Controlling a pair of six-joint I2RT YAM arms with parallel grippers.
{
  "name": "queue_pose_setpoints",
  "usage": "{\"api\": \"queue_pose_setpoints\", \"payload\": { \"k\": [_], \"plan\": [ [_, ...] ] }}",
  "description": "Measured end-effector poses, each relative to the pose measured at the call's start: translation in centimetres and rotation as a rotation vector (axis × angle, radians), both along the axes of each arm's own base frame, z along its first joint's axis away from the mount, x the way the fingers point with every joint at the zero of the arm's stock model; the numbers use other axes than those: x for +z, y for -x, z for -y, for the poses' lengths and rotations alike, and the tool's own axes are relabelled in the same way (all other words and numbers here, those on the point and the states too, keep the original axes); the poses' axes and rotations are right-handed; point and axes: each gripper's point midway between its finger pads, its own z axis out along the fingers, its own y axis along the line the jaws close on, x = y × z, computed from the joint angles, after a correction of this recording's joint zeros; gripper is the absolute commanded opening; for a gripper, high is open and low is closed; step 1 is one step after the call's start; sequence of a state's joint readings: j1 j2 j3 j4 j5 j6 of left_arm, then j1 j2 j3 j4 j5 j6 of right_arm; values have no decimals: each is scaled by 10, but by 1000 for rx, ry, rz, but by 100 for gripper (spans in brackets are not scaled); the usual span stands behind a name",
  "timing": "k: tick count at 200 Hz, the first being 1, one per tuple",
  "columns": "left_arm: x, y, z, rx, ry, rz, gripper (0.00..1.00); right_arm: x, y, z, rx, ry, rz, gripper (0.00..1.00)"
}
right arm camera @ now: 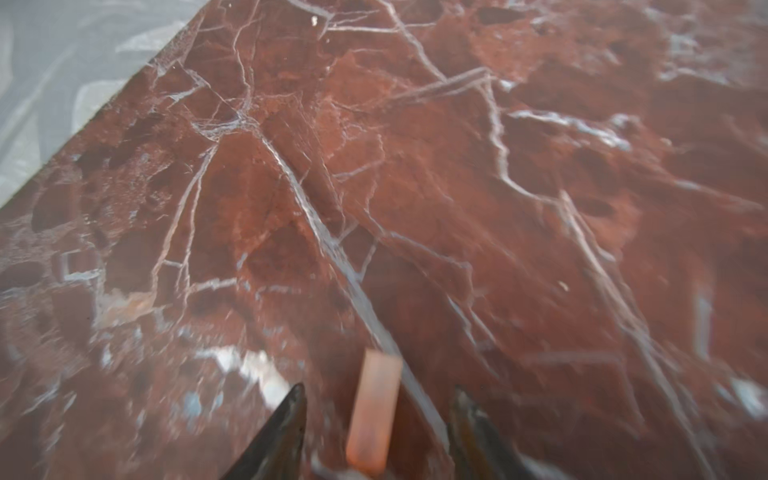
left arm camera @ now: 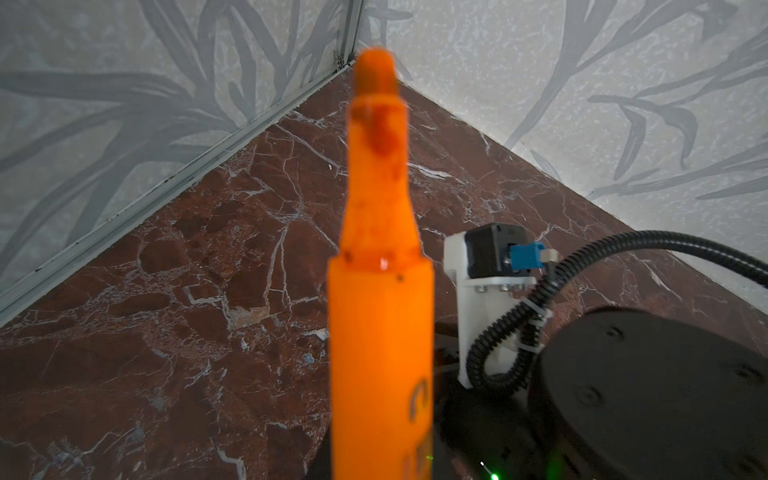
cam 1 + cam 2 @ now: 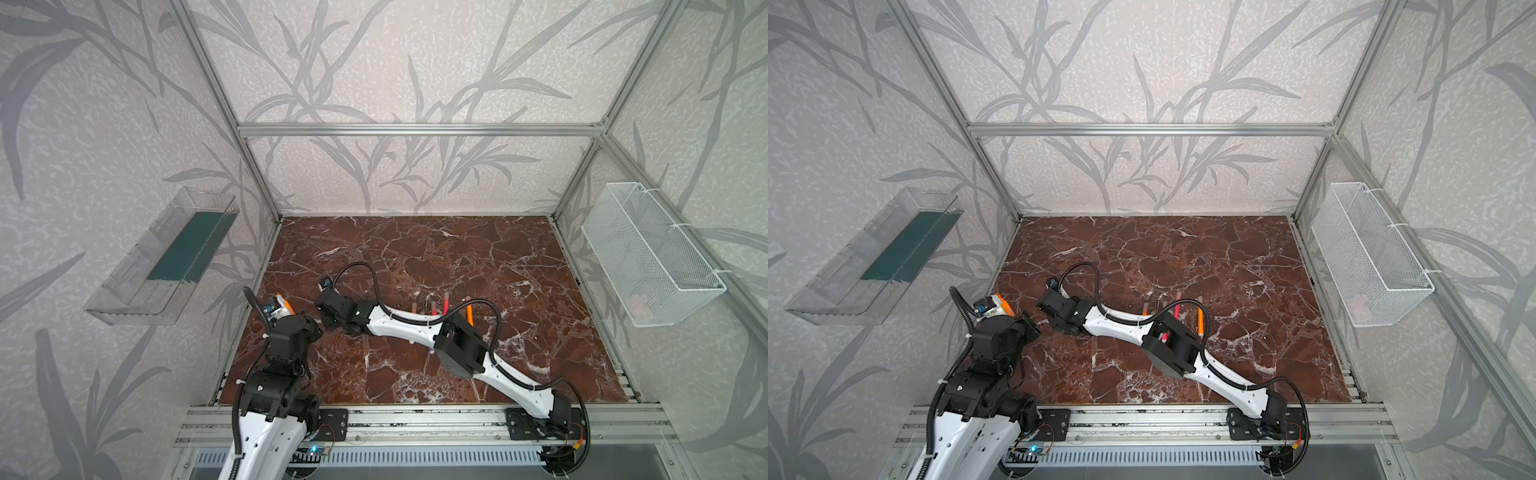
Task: Insert the pens into the pen caps
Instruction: 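Reach the right gripper across to a pale pink cap near the left arm, then grasp the pale pink cap with the right gripper and lift it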
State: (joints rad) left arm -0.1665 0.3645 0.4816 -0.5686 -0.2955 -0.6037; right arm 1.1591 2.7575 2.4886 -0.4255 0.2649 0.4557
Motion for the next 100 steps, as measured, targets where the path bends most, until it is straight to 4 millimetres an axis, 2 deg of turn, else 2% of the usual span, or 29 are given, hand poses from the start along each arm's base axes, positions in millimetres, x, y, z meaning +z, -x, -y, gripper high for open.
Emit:
{"api": "queue_pose_setpoints", "payload": {
  "k": [21, 51, 100],
  "plan": [
    [3, 1, 0, -4, 7, 14, 0, -5, -6, -11, 19, 3, 24, 55],
    [3, 2, 1, -10, 12, 19, 0, -10, -9, -9, 26, 21, 31, 55],
    [3, 2, 4, -22, 22, 20, 0, -12, -10, -4, 22, 44, 46, 44]
  ]
}}
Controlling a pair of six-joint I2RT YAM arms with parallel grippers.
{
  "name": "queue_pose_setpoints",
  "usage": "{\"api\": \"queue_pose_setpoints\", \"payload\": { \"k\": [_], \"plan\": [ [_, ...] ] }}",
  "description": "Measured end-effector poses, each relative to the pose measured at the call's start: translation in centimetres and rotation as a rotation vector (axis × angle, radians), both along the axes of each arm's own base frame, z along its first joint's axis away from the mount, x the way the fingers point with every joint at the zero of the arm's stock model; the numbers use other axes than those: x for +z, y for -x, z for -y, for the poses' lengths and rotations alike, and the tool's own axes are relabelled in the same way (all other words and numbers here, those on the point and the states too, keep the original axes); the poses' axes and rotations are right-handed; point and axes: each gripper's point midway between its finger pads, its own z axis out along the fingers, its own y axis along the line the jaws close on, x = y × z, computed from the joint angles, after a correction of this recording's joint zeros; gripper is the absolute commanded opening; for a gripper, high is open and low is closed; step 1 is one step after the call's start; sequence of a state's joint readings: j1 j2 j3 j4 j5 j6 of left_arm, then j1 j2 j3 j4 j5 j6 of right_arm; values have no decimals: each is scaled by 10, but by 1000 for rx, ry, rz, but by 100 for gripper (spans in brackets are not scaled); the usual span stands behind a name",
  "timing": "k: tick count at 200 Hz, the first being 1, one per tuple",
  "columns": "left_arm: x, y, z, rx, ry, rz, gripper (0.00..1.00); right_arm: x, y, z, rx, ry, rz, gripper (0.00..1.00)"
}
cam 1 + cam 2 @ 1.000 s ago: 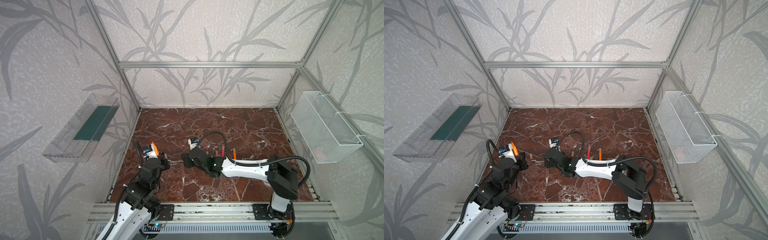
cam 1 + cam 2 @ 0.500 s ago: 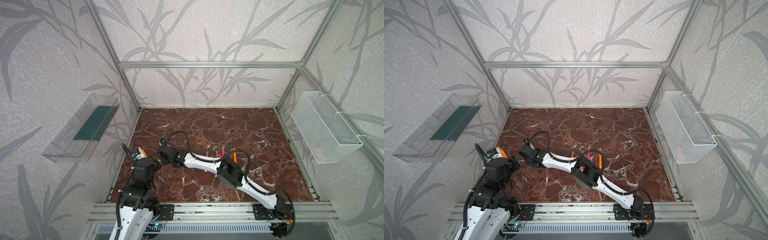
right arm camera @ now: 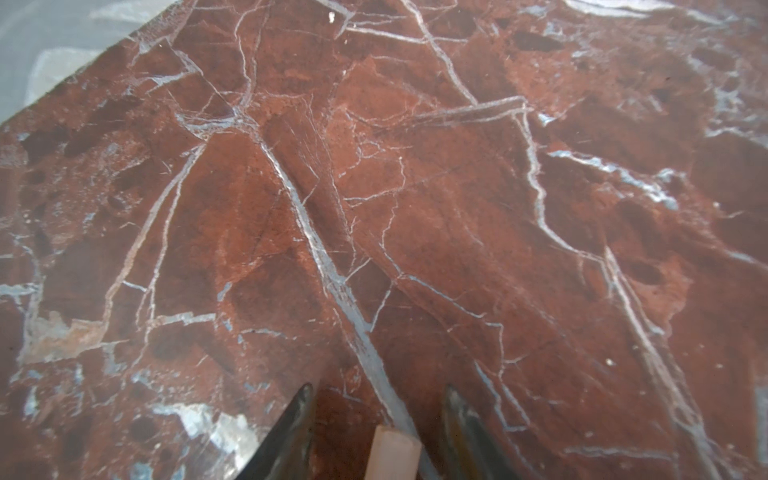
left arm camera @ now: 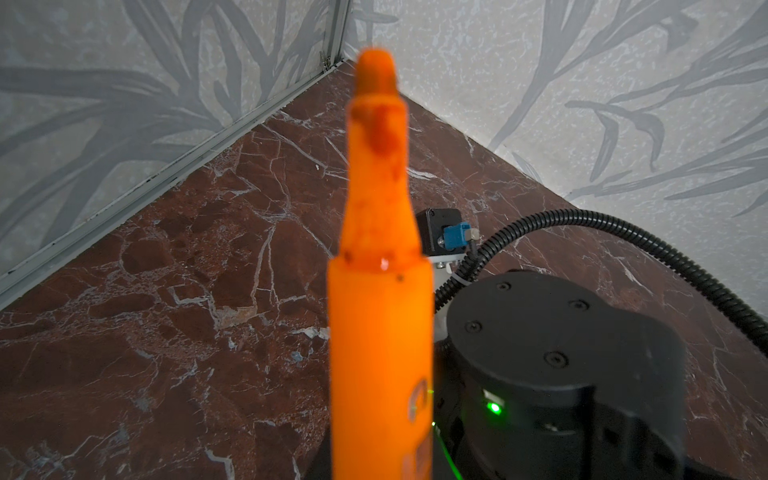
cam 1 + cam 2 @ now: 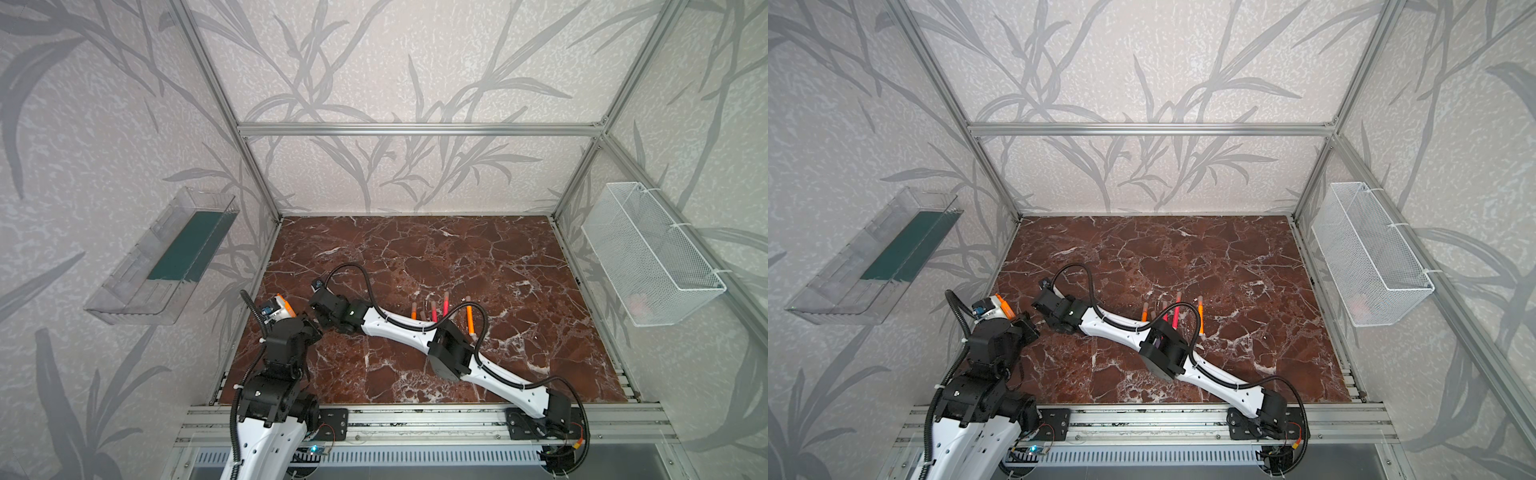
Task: Insert the pens into the pen caps
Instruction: 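Grasp the pale pink cap with the right gripper and lift it, then carry the cap toward the orange marker tip while the left gripper holds it upright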
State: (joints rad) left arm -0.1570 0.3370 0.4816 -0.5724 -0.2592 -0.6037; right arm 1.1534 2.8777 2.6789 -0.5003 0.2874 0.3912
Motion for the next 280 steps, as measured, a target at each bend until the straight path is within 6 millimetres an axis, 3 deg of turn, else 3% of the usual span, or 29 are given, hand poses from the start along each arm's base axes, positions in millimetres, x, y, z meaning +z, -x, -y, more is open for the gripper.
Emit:
{"api": "queue_pose_setpoints", "payload": {
  "k": [115, 142, 200, 229, 252, 280],
  "plan": [
    [3, 2, 2, -14, 11, 19, 0, 0, 11, 13, -56, 87, 48, 28],
    [3, 2, 2, -13, 12, 18, 0, 0, 12, 13, -61, 86, 47, 20],
    [4, 2, 3, -20, 16, 23, 0, 0, 13, 18, -80, 91, 37, 11],
    [0, 0, 14, -76, 40, 22, 0, 2, 20, 38, -105, 136, 3, 8],
    [-4, -4, 34, -178, 91, 29, 0, 8, 34, 71, -112, 183, -34, 8],
    [7, -9, 57, -294, 150, 78, 0, 42, 53, 126, -125, 142, -35, 8]
  ]
}}
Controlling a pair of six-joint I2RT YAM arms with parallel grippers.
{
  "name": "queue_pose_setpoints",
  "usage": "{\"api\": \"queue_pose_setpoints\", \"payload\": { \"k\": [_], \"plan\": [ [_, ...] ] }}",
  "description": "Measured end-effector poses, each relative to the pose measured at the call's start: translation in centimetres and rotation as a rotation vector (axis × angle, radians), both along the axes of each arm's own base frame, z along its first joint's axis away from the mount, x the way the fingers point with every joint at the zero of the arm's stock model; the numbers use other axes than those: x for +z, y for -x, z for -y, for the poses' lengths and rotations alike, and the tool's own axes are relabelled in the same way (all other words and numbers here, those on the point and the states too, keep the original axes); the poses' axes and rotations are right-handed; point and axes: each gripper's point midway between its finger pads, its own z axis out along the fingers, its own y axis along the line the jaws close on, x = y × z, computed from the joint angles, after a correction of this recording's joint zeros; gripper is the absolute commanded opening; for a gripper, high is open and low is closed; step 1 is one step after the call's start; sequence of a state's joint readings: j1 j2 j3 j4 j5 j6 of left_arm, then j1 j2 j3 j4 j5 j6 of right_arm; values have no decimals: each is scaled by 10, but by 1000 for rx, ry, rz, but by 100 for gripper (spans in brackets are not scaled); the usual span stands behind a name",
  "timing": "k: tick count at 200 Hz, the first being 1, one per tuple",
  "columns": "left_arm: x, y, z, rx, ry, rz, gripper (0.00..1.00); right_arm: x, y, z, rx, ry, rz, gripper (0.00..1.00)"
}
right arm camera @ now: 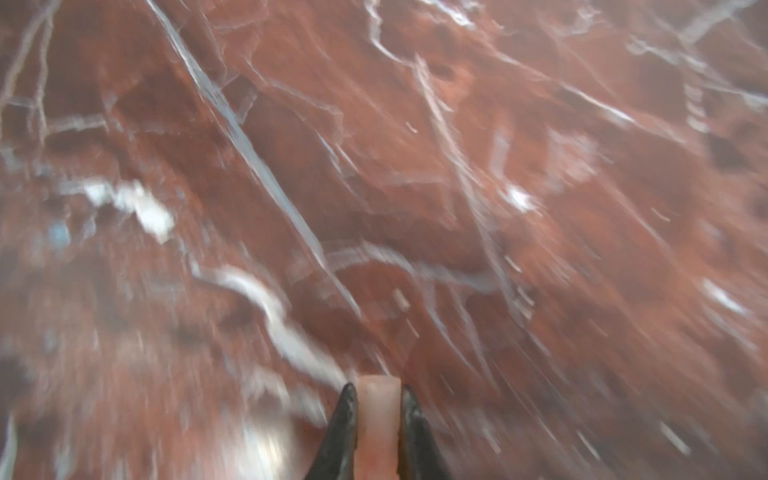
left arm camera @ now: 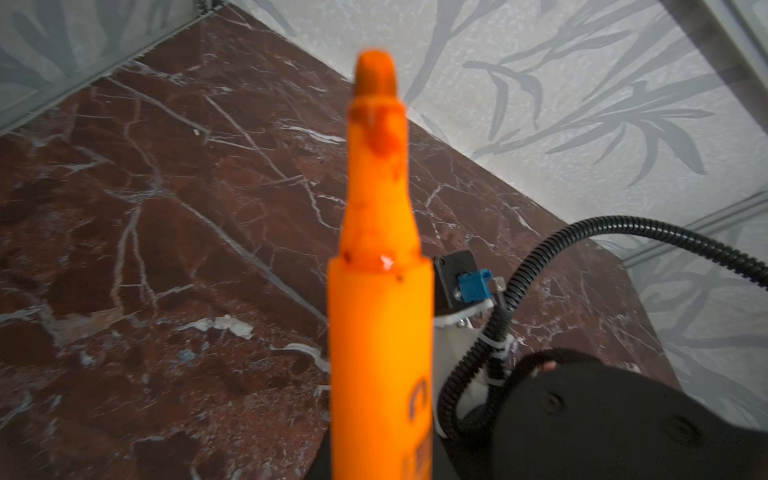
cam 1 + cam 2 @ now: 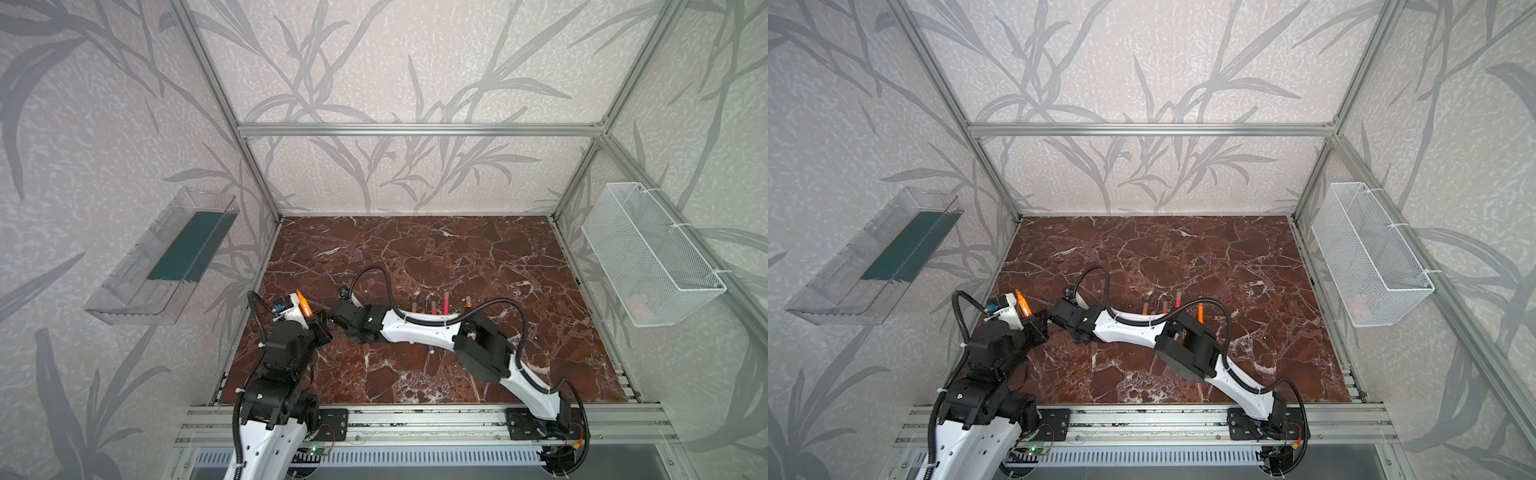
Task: Insert the pens into the pen caps
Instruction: 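Carry the cap toward the orange marker tip while the left gripper holds it upright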
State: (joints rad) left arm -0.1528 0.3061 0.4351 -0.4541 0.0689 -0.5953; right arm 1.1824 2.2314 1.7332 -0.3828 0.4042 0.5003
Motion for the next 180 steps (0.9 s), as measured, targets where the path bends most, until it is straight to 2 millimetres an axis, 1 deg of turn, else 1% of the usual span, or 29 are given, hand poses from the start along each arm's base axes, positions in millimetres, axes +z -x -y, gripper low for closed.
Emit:
{"api": "queue_pose_setpoints", "payload": {
  "k": [14, 22, 28, 43, 52, 64, 84, 105, 122, 151, 165, 180],
  "plan": [
    [4, -2, 11, -54, 27, 23, 0, 30, 7, 26, -12, -58, 26, 8],
    [4, -4, 17, -81, 42, 30, 0, 53, 7, 41, -25, -107, 51, 8],
    [3, -5, 22, -103, 52, 30, 0, 67, 7, 50, -35, -143, 67, 8],
    [-2, -7, 36, -161, 70, 20, 0, 105, 5, 80, -77, -247, 114, 8],
    [-6, -7, 45, -197, 74, 10, 0, 121, 5, 99, -102, -298, 139, 8],
    [-12, -6, 63, -261, 70, -5, 0, 135, 6, 124, -135, -355, 163, 8],
    [-20, -4, 95, -367, 48, -25, 0, 143, 8, 163, -191, -414, 185, 8],
    [-27, -2, 129, -458, 18, -33, 0, 139, 15, 196, -230, -449, 189, 8],
    [-36, -1, 153, -517, -5, -42, 0, 140, 23, 217, -255, -491, 195, 8],
    [-56, 8, 192, -608, -58, -73, 0, 146, 23, 256, -337, -612, 219, 8],
    [-58, 13, 212, -656, -77, -66, 0, 146, 23, 273, -377, -670, 227, 8],
    [-54, 19, 233, -704, -86, -39, 0, 148, 25, 285, -401, -725, 233, 8]
  ]
}}
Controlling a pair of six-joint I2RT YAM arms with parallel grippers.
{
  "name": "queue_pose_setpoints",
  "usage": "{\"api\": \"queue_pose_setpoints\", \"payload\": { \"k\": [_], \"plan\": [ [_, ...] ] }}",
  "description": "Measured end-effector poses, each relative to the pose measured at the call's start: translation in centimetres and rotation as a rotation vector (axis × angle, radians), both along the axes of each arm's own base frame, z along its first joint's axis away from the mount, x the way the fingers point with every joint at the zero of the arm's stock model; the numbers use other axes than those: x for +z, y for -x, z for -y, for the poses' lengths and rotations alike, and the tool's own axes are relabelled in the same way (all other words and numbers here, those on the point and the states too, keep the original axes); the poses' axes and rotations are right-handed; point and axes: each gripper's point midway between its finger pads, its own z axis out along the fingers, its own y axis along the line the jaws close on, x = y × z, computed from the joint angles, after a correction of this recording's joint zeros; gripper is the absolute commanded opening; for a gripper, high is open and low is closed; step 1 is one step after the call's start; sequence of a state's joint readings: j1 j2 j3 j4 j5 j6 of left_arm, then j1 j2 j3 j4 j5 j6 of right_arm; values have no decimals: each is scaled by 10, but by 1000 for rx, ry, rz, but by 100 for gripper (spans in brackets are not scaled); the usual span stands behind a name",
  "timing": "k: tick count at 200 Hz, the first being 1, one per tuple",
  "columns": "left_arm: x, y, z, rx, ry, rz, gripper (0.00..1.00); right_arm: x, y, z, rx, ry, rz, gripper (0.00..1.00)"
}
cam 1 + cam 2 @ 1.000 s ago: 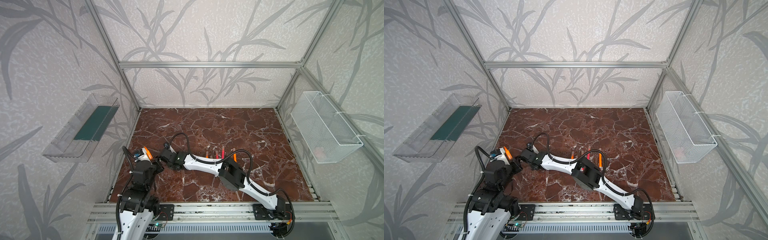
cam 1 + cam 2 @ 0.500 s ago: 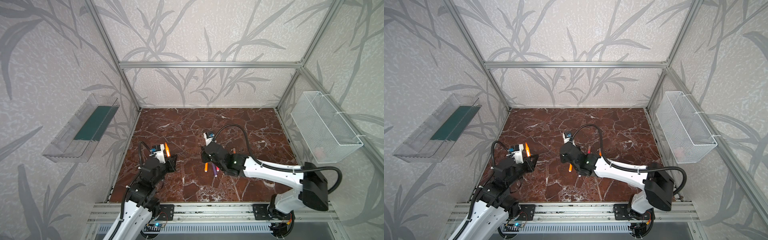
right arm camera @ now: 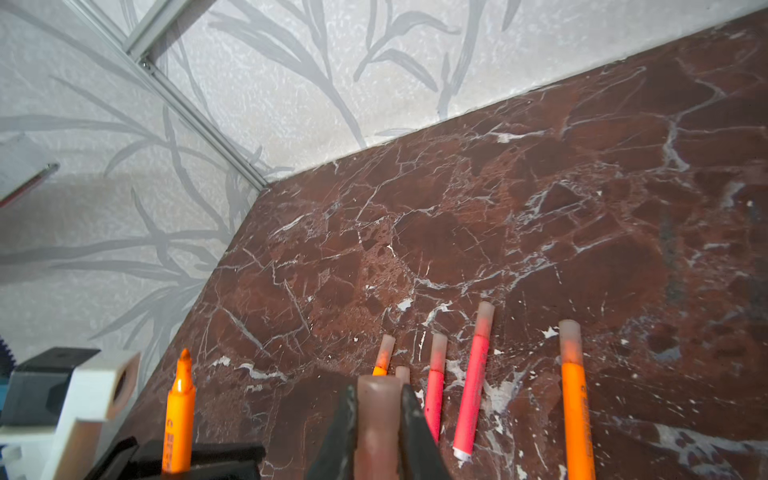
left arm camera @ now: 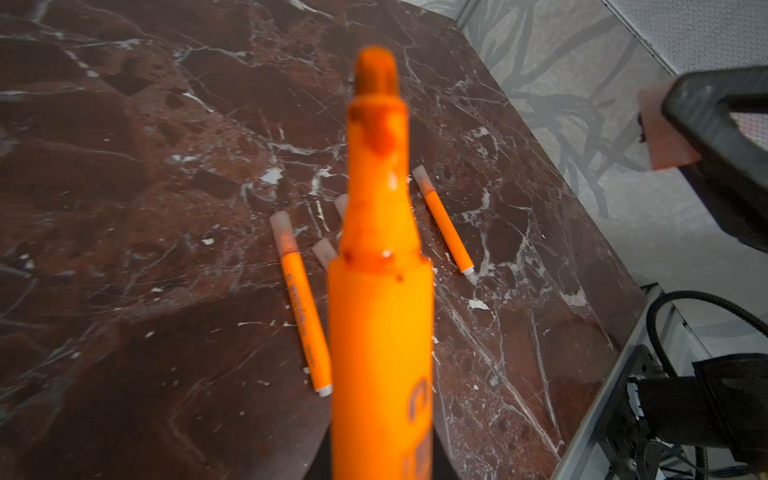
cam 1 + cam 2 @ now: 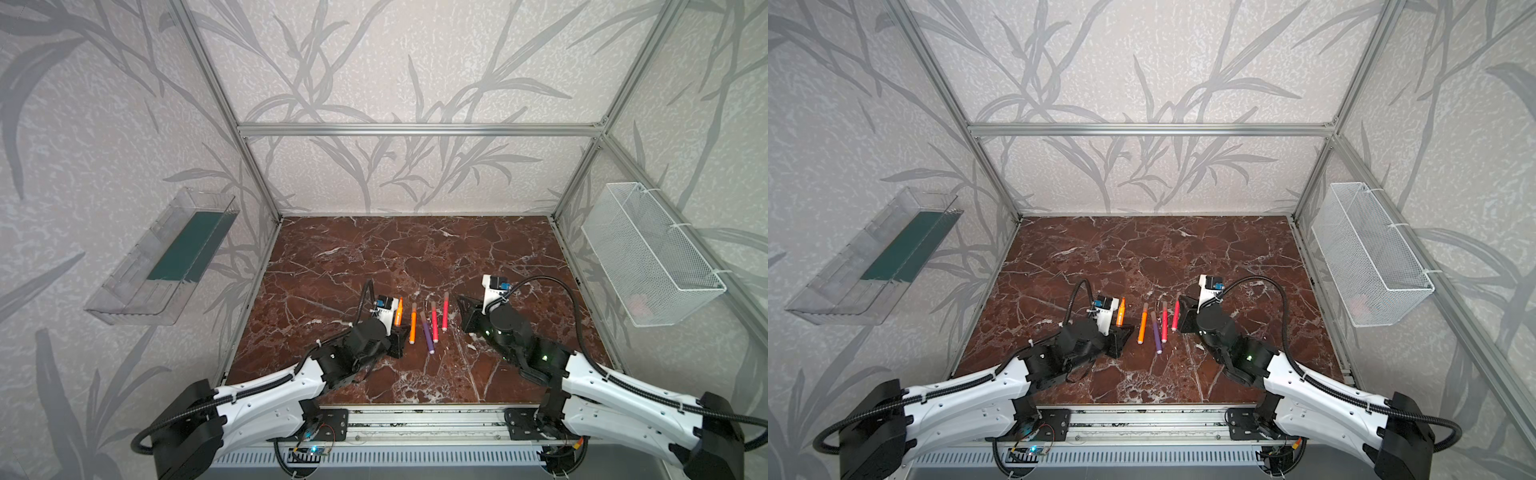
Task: Insert the pens into the pen caps
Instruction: 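Carry the cap toward the orange marker tip while the left gripper holds it upright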
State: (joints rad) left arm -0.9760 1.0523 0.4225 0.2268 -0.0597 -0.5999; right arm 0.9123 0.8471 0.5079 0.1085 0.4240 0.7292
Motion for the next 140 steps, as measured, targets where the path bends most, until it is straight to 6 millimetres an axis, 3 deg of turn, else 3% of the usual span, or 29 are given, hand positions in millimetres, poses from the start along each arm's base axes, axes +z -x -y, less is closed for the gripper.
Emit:
{"api": "queue_pose_setpoints", "payload": {
  "k": [60, 109, 140],
  "plan": [
    [29, 27, 56, -157, 57, 111, 0, 27, 14, 6, 39, -227, 72, 8],
    [39, 37, 72, -211, 76, 153, 0, 42, 23, -11, 139, -341, 76, 6],
    [38, 36, 76, -217, 76, 158, 0, 36, 22, -27, 184, -349, 52, 5]
  ]
}}
